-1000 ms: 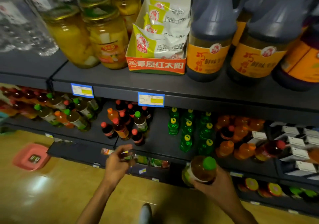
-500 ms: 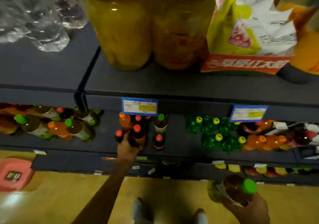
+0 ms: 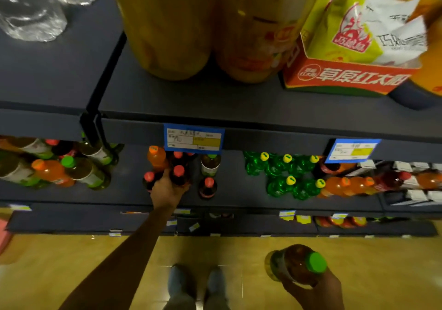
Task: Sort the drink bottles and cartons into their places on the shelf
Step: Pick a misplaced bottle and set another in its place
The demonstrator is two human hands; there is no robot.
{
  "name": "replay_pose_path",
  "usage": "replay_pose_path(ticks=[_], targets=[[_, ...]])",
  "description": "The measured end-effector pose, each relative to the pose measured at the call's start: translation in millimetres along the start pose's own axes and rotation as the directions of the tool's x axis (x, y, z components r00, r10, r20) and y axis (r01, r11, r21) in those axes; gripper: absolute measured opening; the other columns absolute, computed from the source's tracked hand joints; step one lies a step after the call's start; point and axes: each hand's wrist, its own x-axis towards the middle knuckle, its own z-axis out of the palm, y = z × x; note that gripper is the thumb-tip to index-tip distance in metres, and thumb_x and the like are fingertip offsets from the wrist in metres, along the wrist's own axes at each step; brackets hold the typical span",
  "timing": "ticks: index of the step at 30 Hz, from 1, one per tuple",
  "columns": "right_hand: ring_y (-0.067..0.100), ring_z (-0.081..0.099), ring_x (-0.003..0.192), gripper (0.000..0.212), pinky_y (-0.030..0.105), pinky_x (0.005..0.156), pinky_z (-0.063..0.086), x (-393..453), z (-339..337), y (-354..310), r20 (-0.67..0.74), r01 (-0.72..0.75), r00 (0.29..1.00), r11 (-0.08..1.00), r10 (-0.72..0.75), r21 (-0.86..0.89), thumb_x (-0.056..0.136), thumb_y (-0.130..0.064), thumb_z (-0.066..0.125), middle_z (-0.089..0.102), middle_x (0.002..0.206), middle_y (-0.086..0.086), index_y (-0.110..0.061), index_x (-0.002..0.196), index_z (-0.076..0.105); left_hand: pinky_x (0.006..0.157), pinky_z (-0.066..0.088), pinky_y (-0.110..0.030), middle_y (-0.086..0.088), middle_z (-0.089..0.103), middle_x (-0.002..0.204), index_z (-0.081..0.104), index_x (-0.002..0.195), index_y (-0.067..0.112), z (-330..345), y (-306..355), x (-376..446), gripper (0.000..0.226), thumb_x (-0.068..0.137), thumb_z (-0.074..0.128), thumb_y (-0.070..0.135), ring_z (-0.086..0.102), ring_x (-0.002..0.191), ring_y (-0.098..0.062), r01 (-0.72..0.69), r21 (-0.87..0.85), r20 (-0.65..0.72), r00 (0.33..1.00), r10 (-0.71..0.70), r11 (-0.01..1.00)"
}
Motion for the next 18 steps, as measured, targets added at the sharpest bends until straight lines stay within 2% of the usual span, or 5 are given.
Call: replay_pose_path(ticks=[3,8,11,14,18], targets=[[0.002,0.070,0.073,0.073,0.033,0.071,0.055,15,-7,13,0.037,-0.070,0.997,0.996,0.072,-0.056,0.037,0.009,0.092,0.074,0.078,-0.022,-0.034,0.090,0.066,0.077,0.054,-0.047,-0.013,0.072,0.101,0.058,0.116,0.024,-21,2,-25,0.065,0.064,0.082,0.056,0.067,0.094,-0.042,0.000,0.030,-0.066,0.998,0.001,1.000],[0.004,0.069,0.074,0.086,0.004,0.065,0.050,26,6,1,0.134,0.060,0.990,0.984,-0.037,-0.169,0.035,-0.012,0.097,0.071,0.085,-0.018,-0.019,0.114,0.064,0.061,0.050,-0.033,-0.001,0.076,0.083,0.062,0.103,0.033,-80,-5,-97,0.064,0.050,0.079,0.065,0.070,0.078,-0.032,-0.092,-0.074,-0.221,0.973,0.074,0.993],[0.004,0.068,0.082,0.077,0.016,0.070,0.055,29,23,-19,0.197,0.143,0.974,0.977,-0.112,-0.155,0.041,-0.020,0.097,0.072,0.086,-0.019,-0.034,0.109,0.063,0.061,0.048,-0.022,0.017,0.071,0.080,0.063,0.100,0.036,-111,2,-128,0.060,0.049,0.088,0.055,0.067,0.075,-0.006,-0.162,-0.132,-0.217,0.967,0.131,0.978],[0.004,0.069,0.085,0.068,0.031,0.076,0.057,24,46,-43,0.253,0.245,0.946,0.959,-0.204,-0.144,0.045,-0.032,0.096,0.073,0.087,-0.020,-0.049,0.100,0.060,0.064,0.051,-0.014,0.018,0.073,0.084,0.067,0.100,0.028,-131,-2,-140,0.055,0.053,0.094,0.036,0.068,0.080,0.005,-0.177,-0.203,-0.201,0.970,0.136,0.963],[-0.010,0.066,0.089,0.066,0.016,0.076,0.054,7,88,-74,0.321,0.331,0.903,0.939,-0.287,-0.090,0.052,-0.045,0.091,0.070,0.098,-0.030,-0.051,0.109,0.058,0.066,0.044,-0.001,0.022,0.072,0.082,0.068,0.104,0.030,-164,-23,-142,0.063,0.048,0.093,0.044,0.063,0.083,0.017,-0.159,-0.218,-0.236,0.966,0.106,0.963]])
